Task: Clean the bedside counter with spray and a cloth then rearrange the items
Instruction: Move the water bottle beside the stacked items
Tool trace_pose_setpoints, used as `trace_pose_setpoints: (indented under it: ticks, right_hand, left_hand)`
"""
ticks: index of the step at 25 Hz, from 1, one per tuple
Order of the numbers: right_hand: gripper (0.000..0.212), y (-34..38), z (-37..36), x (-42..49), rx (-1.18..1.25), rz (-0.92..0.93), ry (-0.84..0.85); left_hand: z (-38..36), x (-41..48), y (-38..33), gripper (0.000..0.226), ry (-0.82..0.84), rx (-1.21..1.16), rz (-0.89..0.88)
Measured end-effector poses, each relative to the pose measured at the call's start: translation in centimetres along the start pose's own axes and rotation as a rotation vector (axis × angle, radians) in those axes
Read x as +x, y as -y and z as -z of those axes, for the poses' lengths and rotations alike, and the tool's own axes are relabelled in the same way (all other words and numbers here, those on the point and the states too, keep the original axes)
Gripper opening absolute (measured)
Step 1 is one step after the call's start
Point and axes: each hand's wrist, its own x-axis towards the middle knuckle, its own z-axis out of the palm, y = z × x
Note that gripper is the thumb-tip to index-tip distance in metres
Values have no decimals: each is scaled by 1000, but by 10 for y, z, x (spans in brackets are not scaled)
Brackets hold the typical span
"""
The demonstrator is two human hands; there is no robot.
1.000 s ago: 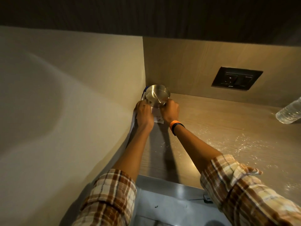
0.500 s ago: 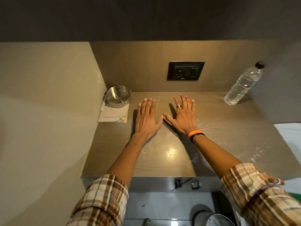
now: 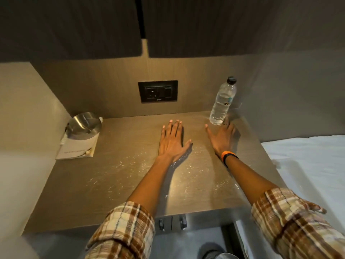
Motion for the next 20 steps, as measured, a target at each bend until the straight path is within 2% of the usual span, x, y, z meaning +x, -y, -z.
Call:
trace_pose_setpoints:
  ticks: [4,9,16,20]
  right_hand:
    - [74,6,-2,39,410,-98,24]
    - [44,13,-1,52,396,-102,-92]
    - [48,76,-45,-16,321,36,85]
    - [56,140,-92,-61,450,150,201]
  left_hand:
    - [-10,0,12,87,21,-21,57]
    - [-3,-25,45,86,-34,-41,80]
    - [16,-75,125,86,-20,33,198]
    - [28,-104,166,86,-27,26,247]
